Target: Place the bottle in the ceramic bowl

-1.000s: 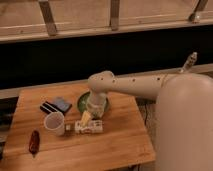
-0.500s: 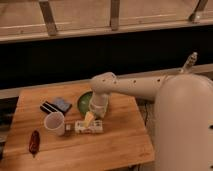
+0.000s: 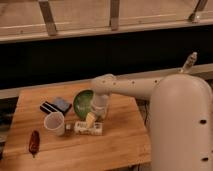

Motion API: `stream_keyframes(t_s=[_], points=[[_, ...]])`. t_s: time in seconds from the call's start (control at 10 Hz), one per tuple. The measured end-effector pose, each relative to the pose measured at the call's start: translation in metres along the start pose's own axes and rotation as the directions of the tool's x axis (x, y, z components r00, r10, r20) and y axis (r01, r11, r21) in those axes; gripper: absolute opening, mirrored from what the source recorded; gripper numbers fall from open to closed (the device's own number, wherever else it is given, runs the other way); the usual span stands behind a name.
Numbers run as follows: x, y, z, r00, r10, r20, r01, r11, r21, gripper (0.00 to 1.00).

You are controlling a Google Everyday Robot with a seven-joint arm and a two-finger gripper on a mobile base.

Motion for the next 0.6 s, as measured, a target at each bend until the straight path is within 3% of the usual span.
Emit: stream_keyframes(t_s=[0.3, 0.6], points=[[-0.001, 0.003, 0.004, 1.0, -0.01, -0.011, 0.01, 1.0, -0.009, 0.7], [0.012, 0.01, -0.003, 1.0, 0.008, 0.004, -0.008, 1.0, -0.004, 0.7]])
